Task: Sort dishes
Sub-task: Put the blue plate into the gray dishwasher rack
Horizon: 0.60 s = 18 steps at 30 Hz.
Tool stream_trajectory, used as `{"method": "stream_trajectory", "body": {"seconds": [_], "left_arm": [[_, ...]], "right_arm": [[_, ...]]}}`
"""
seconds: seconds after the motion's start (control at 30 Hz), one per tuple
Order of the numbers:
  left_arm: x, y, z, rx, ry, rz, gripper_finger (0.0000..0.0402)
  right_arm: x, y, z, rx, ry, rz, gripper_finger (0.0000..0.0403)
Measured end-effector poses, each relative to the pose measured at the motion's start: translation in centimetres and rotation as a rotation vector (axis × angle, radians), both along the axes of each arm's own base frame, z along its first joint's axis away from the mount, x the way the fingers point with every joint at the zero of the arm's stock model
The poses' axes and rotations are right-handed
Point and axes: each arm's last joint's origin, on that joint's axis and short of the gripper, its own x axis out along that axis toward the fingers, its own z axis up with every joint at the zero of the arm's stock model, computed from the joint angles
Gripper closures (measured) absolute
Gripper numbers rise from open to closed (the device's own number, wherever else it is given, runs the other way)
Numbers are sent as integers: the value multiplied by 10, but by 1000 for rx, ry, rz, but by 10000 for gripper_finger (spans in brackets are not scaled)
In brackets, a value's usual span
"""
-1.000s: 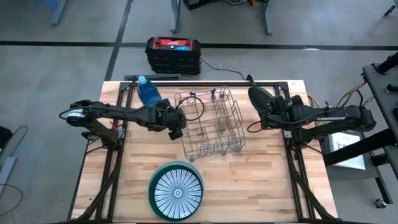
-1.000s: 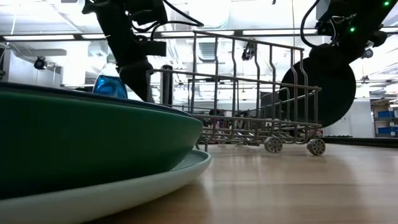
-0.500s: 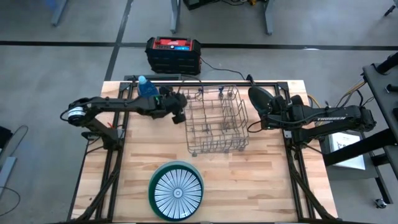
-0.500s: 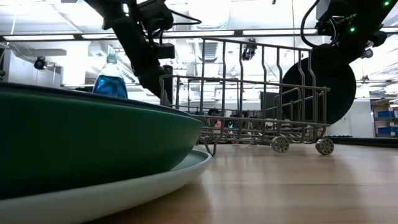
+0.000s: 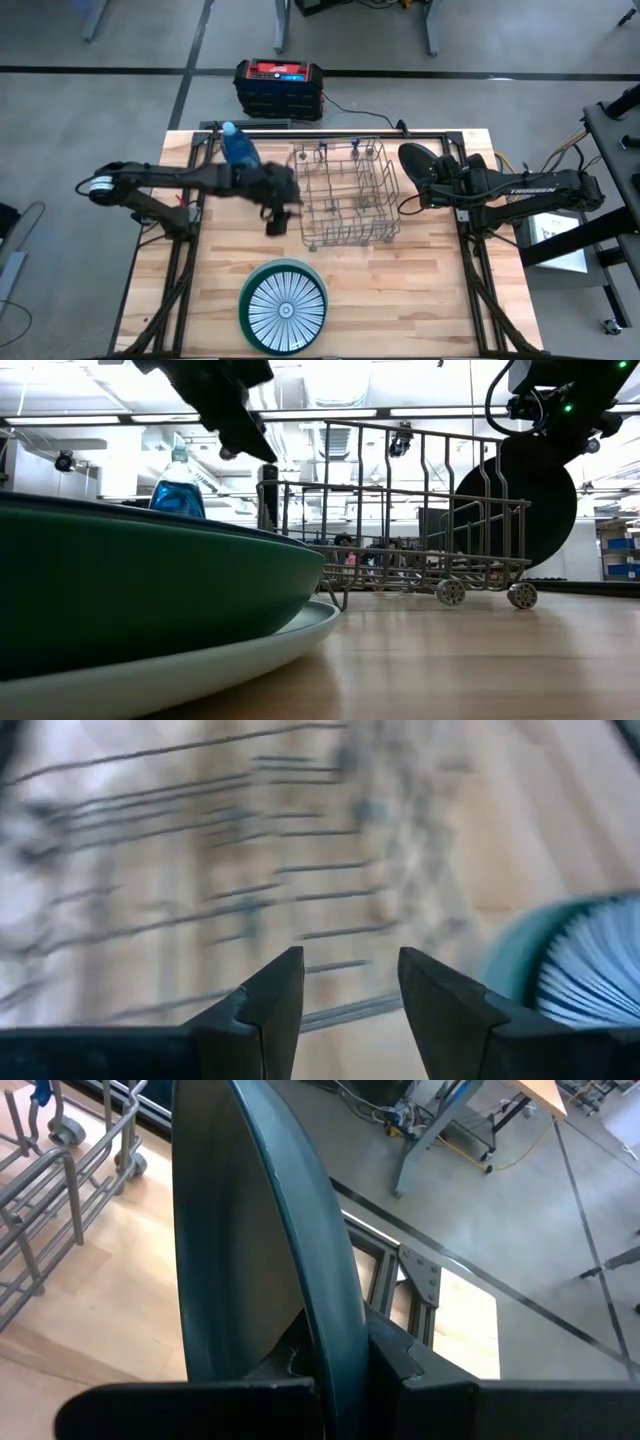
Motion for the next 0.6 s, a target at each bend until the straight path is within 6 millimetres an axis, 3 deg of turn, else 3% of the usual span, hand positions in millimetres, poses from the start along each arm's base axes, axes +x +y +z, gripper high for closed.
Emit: {"method": "stream_trajectory", "body": {"seconds": [0.13, 0.3, 0.6], "left_arm": [[4, -33, 1, 32, -19, -93, 247], [7, -60, 7, 33, -101, -115, 247], [33, -86, -24, -1, -92, -113, 247]], "right_arm": [[0, 0, 0, -1, 0, 0, 387], [0, 0, 0, -1, -2, 0, 387], [0, 0, 0, -1, -3, 0, 387]]}}
